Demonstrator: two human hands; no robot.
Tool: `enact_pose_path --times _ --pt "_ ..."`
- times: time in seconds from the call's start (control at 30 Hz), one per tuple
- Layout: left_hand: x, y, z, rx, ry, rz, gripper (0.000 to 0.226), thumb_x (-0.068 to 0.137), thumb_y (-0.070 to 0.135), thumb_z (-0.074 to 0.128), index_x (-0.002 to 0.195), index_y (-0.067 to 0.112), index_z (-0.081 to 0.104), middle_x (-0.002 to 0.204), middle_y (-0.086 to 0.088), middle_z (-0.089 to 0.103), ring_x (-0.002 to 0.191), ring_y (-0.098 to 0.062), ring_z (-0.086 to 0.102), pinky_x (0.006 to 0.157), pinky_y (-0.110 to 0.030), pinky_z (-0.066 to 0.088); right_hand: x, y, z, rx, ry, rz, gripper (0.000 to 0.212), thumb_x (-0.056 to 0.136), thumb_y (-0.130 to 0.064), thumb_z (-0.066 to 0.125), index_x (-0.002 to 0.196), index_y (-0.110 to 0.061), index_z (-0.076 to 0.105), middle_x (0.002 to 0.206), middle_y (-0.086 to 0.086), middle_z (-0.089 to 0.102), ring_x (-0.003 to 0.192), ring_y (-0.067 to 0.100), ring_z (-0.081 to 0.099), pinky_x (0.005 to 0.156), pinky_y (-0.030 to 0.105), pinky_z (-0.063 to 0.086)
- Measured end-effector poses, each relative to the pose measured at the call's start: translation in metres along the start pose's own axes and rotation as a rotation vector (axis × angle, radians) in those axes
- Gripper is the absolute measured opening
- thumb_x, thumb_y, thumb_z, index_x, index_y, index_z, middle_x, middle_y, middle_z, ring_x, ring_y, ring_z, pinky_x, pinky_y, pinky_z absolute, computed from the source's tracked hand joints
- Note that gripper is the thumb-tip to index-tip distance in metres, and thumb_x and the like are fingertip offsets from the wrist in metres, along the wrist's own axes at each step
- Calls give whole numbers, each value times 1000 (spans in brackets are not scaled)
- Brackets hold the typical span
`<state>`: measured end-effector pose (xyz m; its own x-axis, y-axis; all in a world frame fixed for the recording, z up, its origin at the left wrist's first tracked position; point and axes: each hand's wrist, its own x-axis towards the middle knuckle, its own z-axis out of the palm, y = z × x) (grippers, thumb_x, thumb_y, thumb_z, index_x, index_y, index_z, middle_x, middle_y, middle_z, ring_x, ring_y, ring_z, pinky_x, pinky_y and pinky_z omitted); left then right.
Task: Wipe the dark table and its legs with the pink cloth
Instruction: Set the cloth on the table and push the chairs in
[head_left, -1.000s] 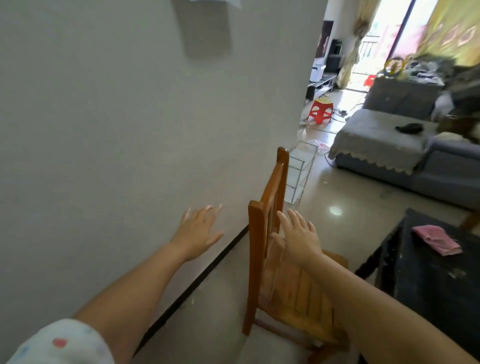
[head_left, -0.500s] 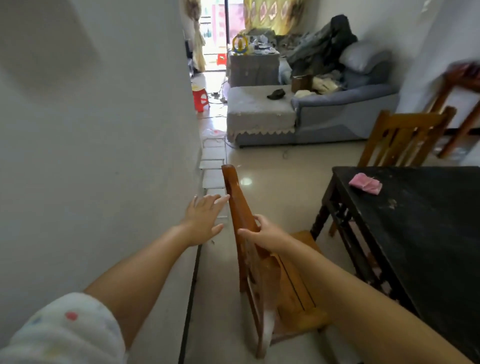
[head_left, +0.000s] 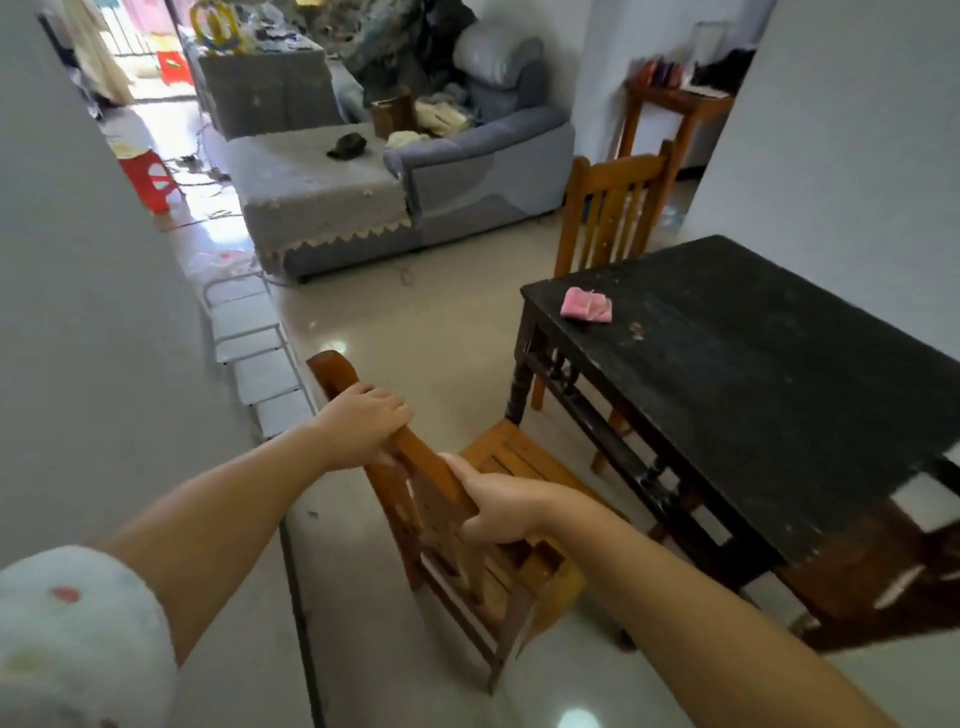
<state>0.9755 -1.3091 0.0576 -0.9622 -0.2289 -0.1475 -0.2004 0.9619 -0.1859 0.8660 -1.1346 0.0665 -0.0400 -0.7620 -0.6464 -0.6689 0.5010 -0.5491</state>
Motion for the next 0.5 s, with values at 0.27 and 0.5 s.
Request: enact_pose_path --times 0.27,0.5 --pt "46 31 -4 16 -14 304 51 79 67 47 101 21 49 99 3 56 89 -13 54 78 -28 49 -48 47 -8 55 76 133 71 91 -20 53 141 -47 9 127 6 52 109 26 57 94 44 48" --pt "92 39 -21 18 33 401 47 82 62 50 104 21 49 95 5 53 82 -8 44 72 -18 37 -53 62 -22 119 159 198 71 95 -19 48 146 -39 2 138 6 43 118 26 50 91 39 43"
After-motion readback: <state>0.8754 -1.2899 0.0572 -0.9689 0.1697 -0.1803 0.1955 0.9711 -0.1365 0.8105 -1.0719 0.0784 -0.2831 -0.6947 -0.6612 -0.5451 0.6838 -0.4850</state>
